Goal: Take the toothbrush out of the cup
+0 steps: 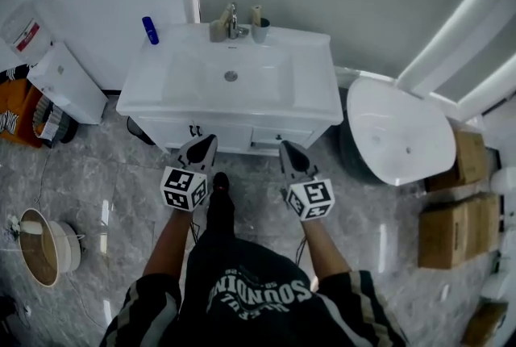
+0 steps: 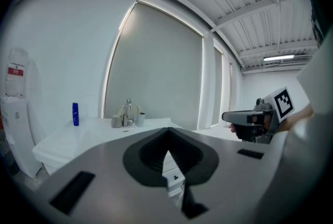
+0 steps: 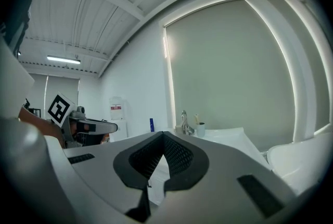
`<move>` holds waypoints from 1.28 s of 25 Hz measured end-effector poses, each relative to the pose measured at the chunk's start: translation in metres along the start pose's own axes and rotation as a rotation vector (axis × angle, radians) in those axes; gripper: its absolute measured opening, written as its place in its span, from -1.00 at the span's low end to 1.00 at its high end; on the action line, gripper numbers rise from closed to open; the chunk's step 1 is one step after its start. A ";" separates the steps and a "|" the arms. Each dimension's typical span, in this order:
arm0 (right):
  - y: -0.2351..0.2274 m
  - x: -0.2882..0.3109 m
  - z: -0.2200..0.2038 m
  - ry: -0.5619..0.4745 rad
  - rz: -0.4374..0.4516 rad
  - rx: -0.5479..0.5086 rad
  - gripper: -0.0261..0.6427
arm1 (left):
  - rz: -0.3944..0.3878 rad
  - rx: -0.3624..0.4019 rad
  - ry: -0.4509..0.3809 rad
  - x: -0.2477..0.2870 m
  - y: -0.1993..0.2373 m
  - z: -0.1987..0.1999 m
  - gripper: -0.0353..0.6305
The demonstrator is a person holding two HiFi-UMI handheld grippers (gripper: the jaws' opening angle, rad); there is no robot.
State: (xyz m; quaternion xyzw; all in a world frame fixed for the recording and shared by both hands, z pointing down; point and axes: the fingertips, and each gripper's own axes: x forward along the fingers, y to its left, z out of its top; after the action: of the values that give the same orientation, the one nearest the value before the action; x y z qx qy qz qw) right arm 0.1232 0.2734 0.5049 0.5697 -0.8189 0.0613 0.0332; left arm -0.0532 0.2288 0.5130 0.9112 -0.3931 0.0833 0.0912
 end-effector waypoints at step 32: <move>-0.129 0.324 0.050 0.044 -0.106 0.026 -0.93 | -0.121 0.024 0.058 0.273 0.210 0.087 -0.90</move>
State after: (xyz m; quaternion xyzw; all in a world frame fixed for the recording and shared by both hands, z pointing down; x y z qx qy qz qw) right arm 0.1322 -0.0790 0.5033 0.6113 -0.7857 0.0828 0.0470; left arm -0.0149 -0.1241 0.5107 0.9315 -0.3333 0.1087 0.0965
